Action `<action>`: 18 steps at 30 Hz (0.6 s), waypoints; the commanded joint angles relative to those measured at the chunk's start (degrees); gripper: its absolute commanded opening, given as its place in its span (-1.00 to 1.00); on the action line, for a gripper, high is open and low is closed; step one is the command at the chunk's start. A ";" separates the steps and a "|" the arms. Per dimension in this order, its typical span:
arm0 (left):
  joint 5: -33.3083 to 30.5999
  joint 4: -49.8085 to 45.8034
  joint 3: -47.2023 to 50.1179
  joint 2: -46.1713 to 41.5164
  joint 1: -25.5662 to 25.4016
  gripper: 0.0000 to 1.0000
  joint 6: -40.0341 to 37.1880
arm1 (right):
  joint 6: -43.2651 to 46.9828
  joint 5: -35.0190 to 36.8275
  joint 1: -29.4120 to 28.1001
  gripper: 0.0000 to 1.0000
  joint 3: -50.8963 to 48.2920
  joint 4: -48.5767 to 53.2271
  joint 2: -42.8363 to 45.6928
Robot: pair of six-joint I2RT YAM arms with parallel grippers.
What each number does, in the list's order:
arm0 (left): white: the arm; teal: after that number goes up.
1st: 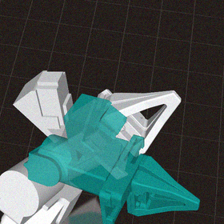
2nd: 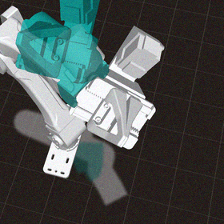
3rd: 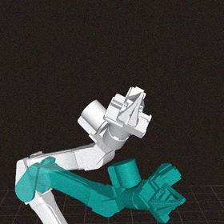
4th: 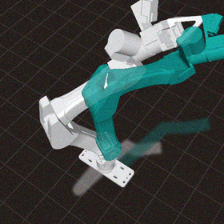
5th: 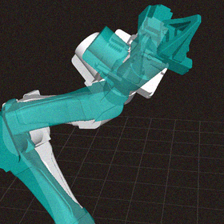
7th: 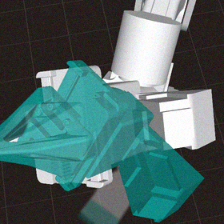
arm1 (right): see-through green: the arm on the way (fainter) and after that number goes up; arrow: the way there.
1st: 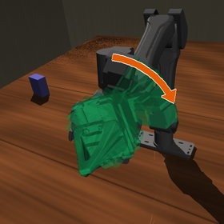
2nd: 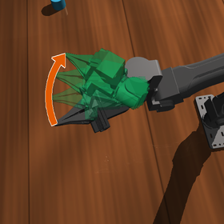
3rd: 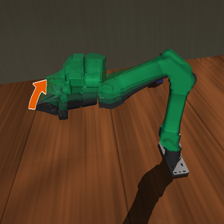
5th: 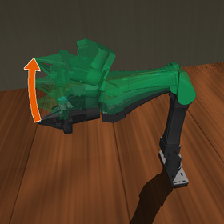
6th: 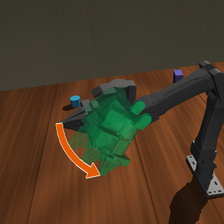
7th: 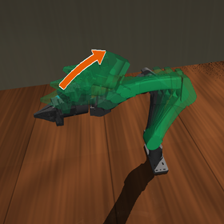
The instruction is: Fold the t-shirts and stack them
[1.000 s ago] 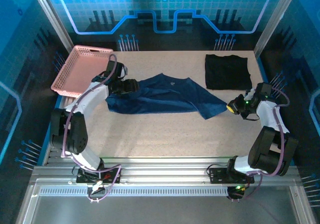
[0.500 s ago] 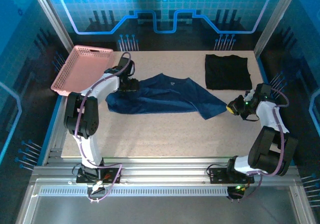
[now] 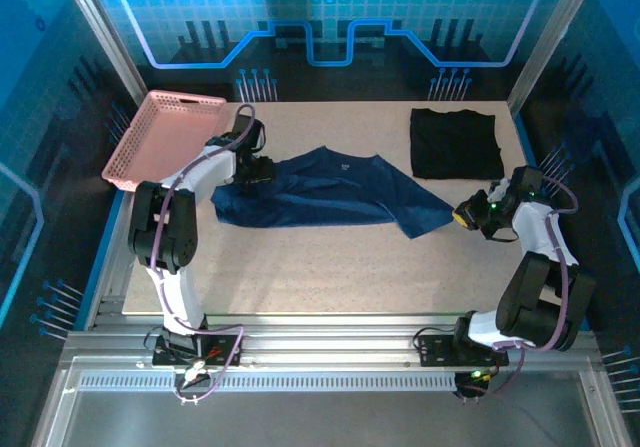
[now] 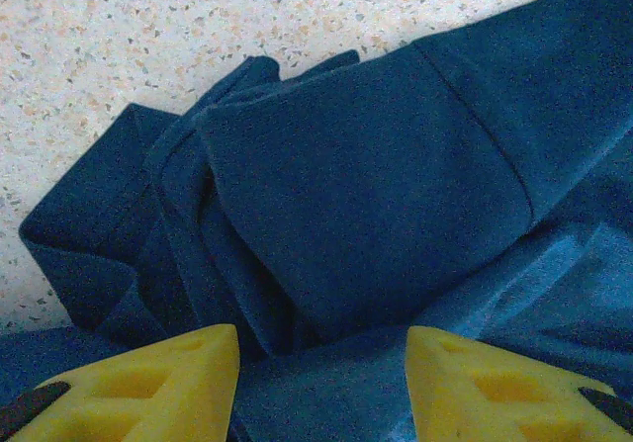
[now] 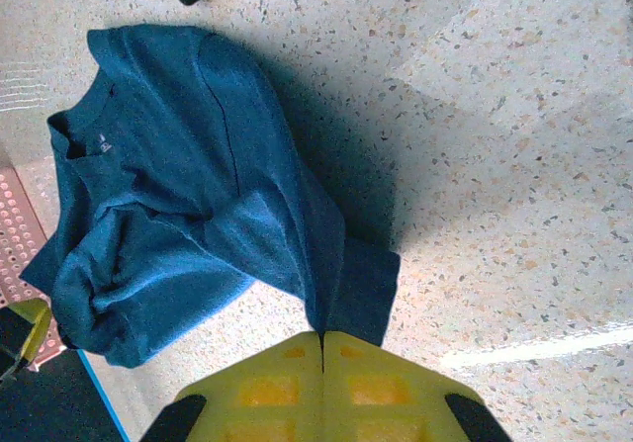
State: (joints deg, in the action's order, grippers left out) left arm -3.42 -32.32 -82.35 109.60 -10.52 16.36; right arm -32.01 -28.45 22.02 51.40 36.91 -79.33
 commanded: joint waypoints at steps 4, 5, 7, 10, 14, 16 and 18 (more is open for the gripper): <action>3.77 0.52 1.29 0.59 0.42 -0.09 2.00 | 0.90 -0.03 -0.77 -0.91 -0.46 1.37 0.82; 4.02 0.59 1.79 0.29 0.42 -0.11 2.17 | 0.90 -0.03 -0.82 -0.91 -0.42 1.33 0.83; 4.56 0.59 2.59 -0.34 0.42 -0.13 2.52 | 0.90 -0.03 -0.78 -0.91 -0.37 1.33 0.84; 7.47 1.60 3.80 -1.09 0.34 -0.17 3.37 | 0.90 -0.10 -0.77 -0.91 -0.42 1.24 0.73; 8.08 1.61 5.10 -2.03 -0.02 -0.25 4.37 | 0.81 -0.29 -0.75 -0.91 -0.51 1.00 0.58; 7.74 1.84 5.86 -3.12 -0.02 -0.30 4.75 | 0.85 -0.29 -0.82 -0.91 -0.42 1.06 0.66; 7.86 1.91 6.09 -4.06 -0.02 -0.33 4.82 | 0.96 -0.29 -0.73 -0.91 -0.42 1.17 0.67</action>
State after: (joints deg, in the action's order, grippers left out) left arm 2.87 -30.76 -77.17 108.99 -10.33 19.90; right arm -31.86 -28.47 22.02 51.40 36.91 -79.33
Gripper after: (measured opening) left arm 0.339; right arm 0.063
